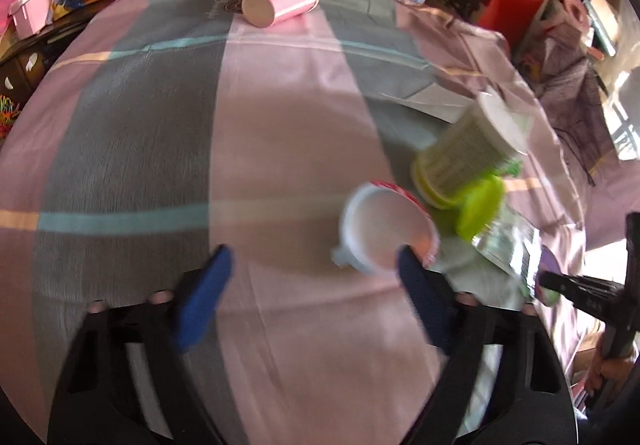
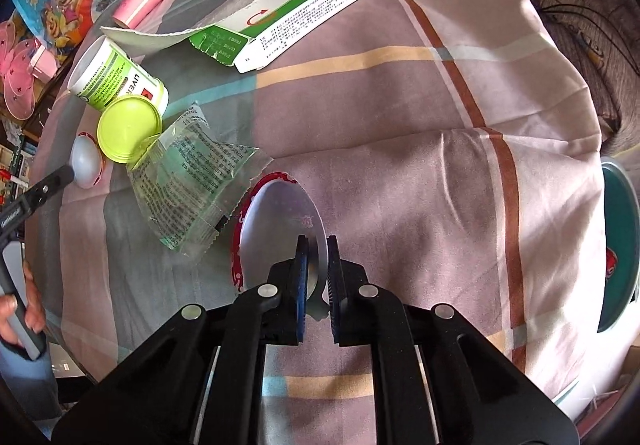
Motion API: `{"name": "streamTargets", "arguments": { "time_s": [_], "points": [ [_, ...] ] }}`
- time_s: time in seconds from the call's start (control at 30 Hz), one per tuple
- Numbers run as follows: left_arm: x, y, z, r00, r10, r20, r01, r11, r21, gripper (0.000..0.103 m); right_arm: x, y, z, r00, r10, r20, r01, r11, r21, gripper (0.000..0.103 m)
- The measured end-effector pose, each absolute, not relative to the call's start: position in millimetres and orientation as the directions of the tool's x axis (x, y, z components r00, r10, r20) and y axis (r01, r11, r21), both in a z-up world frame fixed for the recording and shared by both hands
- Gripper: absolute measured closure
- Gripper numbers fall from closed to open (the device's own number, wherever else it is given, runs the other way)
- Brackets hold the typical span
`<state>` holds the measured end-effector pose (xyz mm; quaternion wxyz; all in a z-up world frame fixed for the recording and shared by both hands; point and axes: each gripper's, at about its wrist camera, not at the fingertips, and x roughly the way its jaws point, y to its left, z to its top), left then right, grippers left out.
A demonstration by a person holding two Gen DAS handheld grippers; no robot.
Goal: Collect trash
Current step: 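Grasp the white red-rimmed yogurt cup with left tool while right tool grasps the clear round lid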
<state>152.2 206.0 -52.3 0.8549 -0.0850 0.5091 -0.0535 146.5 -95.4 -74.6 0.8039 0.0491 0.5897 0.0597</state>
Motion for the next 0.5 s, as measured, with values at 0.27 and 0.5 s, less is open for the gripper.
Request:
{"name": "streamTargets", "arguments": {
  "time_s": [0.27,0.5],
  "points": [
    [170,173,-64,0.452,-0.142,-0.881,0.145,0.986,-0.085,0.057,148,-92,-74,0.297,0.149,-0.943,-0.046,0.989,0.141,0.094],
    [152,148,-55,0.492,-0.124,-0.862,0.189,0.981,-0.034,0.095,146,-99,-73,0.302,0.17,-0.938,-0.042,0.985,0.165,0.095]
  ]
}}
